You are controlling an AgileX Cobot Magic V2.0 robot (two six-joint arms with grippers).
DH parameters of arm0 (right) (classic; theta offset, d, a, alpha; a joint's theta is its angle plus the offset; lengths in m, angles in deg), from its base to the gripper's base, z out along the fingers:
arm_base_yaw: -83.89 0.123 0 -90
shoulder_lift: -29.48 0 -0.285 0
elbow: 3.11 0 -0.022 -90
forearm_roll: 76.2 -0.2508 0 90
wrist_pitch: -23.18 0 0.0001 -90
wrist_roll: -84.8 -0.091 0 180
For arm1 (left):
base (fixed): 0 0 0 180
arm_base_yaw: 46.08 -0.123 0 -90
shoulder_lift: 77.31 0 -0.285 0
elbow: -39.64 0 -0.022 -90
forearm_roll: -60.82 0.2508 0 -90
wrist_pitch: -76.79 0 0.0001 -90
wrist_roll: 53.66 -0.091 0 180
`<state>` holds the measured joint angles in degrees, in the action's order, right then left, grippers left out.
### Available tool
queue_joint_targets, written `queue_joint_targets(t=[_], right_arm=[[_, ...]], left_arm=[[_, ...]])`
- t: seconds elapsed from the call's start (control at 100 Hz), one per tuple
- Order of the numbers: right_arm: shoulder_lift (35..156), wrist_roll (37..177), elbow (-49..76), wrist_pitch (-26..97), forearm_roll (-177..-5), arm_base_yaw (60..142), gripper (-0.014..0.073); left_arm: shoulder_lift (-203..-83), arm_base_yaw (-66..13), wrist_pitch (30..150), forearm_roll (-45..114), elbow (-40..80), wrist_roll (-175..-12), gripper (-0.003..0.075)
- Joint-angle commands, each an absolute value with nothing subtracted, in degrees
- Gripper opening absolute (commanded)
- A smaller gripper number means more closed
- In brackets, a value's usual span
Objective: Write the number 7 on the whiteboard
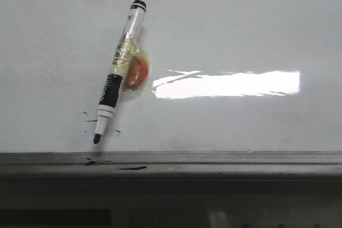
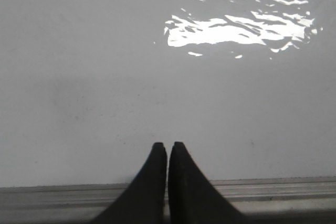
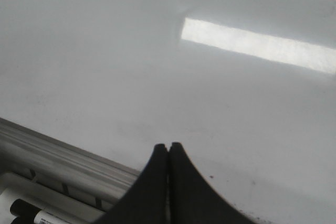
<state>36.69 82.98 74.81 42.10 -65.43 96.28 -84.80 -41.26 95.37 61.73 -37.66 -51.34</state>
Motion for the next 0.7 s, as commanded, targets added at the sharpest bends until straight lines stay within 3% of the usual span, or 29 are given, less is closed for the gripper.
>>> queue_joint_targets(t=[0.0,0.27,0.49,0.69], right_arm=[[35.80,83.37,75.65,41.11,-64.80,96.01,-0.0064],[35.80,83.26,75.65,32.87,-64.74,96.01,-0.0064],[35.80,83.26,75.65,18.39,-83.96,96.01,-0.0064],[35.80,83.26,74.02,14.14,-102.87,96.01,-0.0064]], left_arm=[[-83.14,-40.84,91.78,61.44,-38.97,-50.91,-0.0020],[-83.14,-40.84,89.29,59.46,-38.97,-50.42,-0.0020],[-83.14,-40.84,85.24,16.21,-38.97,-49.61,-0.0020],[-83.14,-40.84,82.35,10.80,-38.36,-49.86,-0.0020]])
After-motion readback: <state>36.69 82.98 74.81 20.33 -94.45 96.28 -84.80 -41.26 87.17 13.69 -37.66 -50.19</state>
